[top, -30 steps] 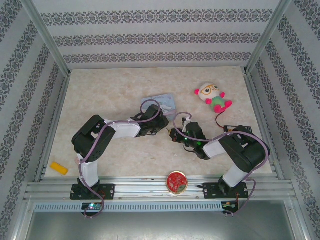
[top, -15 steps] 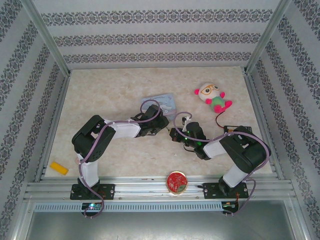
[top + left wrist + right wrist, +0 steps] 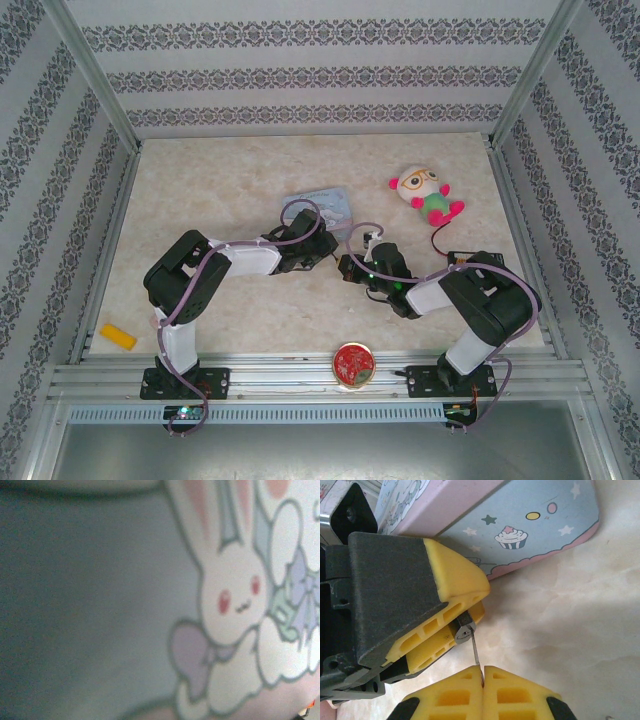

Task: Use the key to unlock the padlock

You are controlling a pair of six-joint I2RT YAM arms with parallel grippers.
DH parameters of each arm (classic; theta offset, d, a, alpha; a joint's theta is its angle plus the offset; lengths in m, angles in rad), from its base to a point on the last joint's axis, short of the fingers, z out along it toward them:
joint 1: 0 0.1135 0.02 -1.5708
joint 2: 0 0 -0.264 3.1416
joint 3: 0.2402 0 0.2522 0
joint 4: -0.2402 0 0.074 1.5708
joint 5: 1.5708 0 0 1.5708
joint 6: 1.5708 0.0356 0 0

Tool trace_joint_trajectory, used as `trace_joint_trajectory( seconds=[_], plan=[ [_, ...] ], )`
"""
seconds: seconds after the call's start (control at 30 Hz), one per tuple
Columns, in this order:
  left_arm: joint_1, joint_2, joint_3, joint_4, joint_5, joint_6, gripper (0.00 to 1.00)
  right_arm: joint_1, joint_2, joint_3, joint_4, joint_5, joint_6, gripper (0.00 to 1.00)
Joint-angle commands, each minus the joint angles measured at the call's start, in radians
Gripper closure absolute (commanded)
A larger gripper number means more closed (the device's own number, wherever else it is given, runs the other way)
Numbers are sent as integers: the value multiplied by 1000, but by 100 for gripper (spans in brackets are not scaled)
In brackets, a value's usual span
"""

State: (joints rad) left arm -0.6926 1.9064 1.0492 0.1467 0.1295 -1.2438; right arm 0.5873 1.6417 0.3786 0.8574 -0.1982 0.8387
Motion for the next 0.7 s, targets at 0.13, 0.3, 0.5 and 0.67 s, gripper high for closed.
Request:
trace_joint_trajectory(
  seconds=[0.13,0.3,0.5,0.67],
  plan=[
    [-5,11,-8,5,95,-71,100,16,26,29,58,-2,-5,100],
    [-5,12,-13,7,96,-74,100,23,24,25,68,-3,-6,100],
    [-5,12,-12,11,94,-76,100,23,9,7,70,12,-6,100],
    [-5,14,-11,11,96,-75,100,23,1,-3,69,19,-8,100]
  ],
)
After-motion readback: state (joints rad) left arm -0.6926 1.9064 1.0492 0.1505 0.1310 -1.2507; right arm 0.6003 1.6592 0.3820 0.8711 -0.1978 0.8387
